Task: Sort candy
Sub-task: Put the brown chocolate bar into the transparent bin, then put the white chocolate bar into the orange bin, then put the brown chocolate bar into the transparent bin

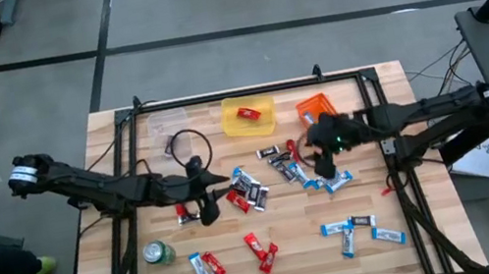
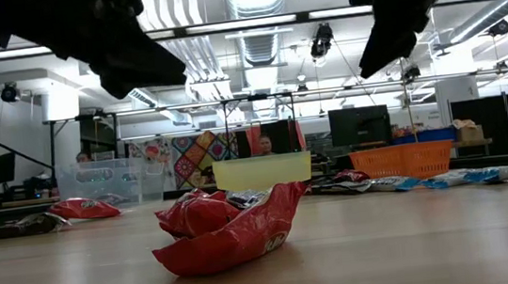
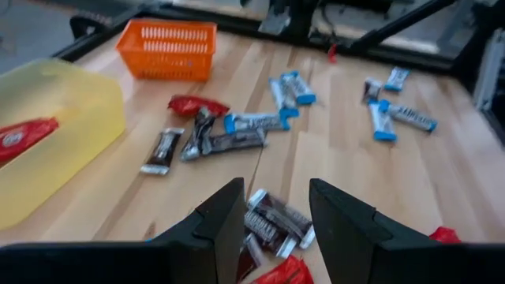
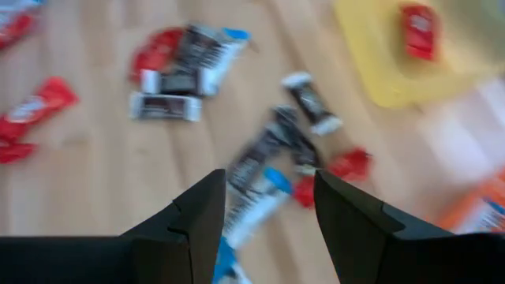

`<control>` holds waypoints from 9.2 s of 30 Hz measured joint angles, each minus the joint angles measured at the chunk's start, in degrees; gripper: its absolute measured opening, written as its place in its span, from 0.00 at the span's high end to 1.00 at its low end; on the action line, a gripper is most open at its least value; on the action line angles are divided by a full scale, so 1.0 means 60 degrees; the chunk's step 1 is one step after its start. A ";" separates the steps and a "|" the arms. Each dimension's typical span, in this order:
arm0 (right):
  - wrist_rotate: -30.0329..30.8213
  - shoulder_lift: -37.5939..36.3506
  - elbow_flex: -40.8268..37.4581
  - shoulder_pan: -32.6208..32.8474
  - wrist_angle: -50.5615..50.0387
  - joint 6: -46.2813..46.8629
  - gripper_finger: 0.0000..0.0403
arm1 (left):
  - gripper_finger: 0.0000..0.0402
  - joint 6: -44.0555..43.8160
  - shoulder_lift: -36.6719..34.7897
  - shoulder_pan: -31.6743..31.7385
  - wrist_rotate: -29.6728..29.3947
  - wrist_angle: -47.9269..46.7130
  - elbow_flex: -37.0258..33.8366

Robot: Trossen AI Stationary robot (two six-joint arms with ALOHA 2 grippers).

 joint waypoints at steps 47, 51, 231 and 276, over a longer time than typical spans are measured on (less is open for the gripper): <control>0.2224 0.0054 -0.1962 0.2554 0.3779 0.0938 0.55 | 0.68 0.2566 0.4233 0.1330 0.2259 0.1952 0.0022; 0.2224 0.0057 -0.1965 0.2554 0.3776 0.0938 0.55 | 0.68 0.2729 0.4233 0.1356 0.2255 0.1919 0.0008; 0.3133 0.1382 -0.0421 -0.1094 0.0368 0.3651 0.93 | 0.79 0.1407 -0.0259 0.0222 -0.1446 -0.1018 0.0773; 0.2344 0.0809 0.0139 -0.2538 -0.1106 0.2651 0.62 | 0.79 0.1759 0.1243 0.0222 -0.1087 0.1008 0.0773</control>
